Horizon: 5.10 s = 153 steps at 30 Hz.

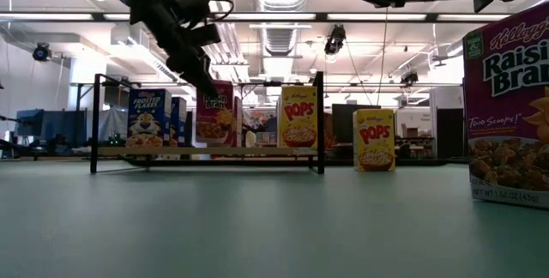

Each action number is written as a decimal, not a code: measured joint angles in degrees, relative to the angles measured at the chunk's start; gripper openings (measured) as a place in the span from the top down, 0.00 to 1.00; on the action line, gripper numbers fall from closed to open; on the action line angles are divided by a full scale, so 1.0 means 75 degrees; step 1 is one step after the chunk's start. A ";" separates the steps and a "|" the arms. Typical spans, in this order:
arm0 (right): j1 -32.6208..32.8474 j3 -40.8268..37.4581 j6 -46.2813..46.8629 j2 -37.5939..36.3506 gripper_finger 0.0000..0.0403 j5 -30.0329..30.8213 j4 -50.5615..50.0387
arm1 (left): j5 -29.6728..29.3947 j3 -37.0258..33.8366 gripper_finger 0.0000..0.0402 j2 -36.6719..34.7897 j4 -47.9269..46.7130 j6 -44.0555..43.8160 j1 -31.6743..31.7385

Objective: Stack cereal on shelf
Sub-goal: Put the left pink cereal box on the shelf, then put the yellow cereal box on the shelf

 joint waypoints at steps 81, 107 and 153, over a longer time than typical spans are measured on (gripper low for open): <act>0.0000 0.0003 -0.0013 0.0000 0.62 0.0005 0.0056 | 0.1065 0.1852 0.43 0.0019 -0.1675 -0.0579 0.0314; -0.0236 0.2252 0.3815 0.0367 0.62 0.2739 -0.4751 | -0.1291 -0.1265 0.43 -0.3083 0.1943 -0.4032 -0.3157; -0.3205 0.5111 0.0156 0.4430 0.22 0.1450 -1.0331 | -0.1657 -0.2355 0.43 -0.3916 0.2954 -0.3860 -0.3259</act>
